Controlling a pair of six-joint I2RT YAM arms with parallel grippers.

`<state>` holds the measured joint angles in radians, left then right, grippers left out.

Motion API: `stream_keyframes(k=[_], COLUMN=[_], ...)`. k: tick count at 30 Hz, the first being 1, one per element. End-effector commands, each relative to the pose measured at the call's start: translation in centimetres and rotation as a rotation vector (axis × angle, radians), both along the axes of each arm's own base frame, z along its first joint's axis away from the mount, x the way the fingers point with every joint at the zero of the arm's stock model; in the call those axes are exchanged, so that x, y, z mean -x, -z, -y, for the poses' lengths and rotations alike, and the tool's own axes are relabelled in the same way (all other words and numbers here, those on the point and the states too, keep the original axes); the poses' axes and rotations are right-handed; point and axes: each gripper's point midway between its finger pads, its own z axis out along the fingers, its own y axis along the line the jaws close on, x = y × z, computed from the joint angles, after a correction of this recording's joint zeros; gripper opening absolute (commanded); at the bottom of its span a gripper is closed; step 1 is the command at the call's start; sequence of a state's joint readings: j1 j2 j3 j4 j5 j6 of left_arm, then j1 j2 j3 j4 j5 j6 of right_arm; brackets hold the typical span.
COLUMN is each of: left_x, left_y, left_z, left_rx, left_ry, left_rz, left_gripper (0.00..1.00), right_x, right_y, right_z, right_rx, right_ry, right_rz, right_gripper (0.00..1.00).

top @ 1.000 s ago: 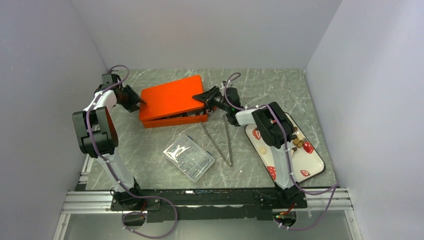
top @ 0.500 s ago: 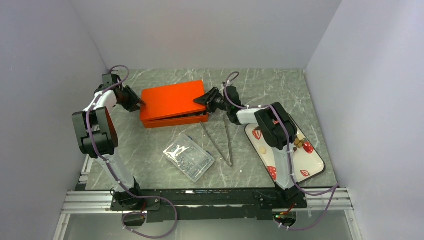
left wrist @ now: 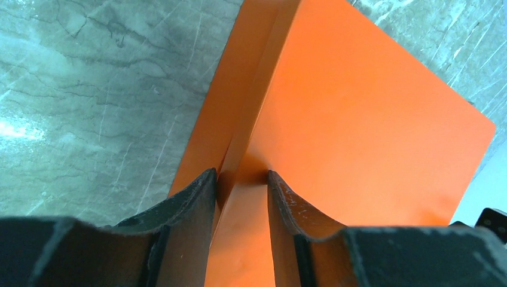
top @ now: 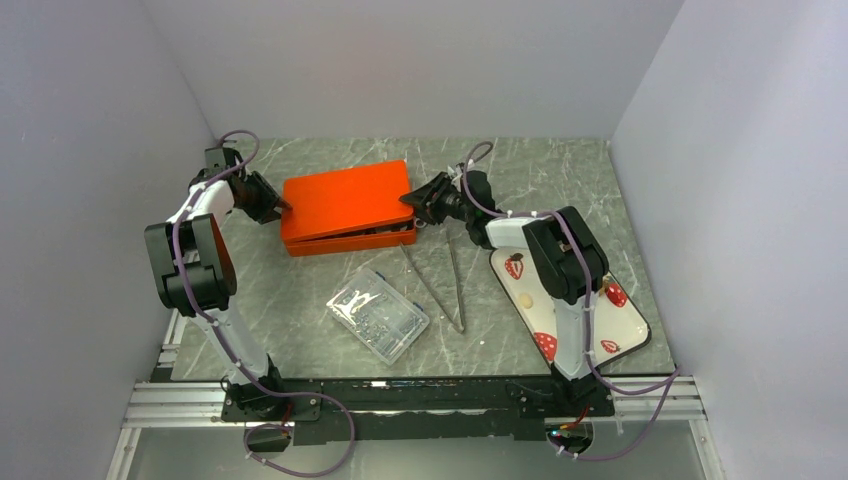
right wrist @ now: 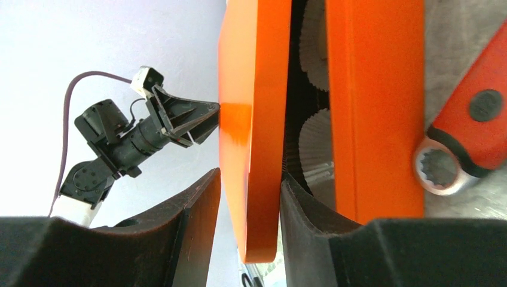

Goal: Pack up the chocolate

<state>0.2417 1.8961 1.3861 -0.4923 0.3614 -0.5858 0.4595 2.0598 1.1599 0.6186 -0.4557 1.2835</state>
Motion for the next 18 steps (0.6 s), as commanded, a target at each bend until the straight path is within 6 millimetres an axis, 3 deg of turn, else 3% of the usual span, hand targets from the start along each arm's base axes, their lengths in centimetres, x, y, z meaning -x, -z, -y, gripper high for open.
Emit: stream_keyframes(k=[1, 18], left_x=[-0.4, 0.1], left_y=[-0.9, -0.6], left_z=[1.3, 1.8], left_rx=[0.001, -0.023], left_ry=[0.046, 0.069], left_rz=[0.023, 0.000], left_gripper=[0.40, 0.39], right_x=[-0.1, 0.4], right_y=[-3.4, -2.0], right_z=[1.2, 4.0], right_rx=[-0.022, 0.116], right_ry=[0.007, 0.040], right_rz=[0.093, 0.092], right_gripper=[0.43, 0.43])
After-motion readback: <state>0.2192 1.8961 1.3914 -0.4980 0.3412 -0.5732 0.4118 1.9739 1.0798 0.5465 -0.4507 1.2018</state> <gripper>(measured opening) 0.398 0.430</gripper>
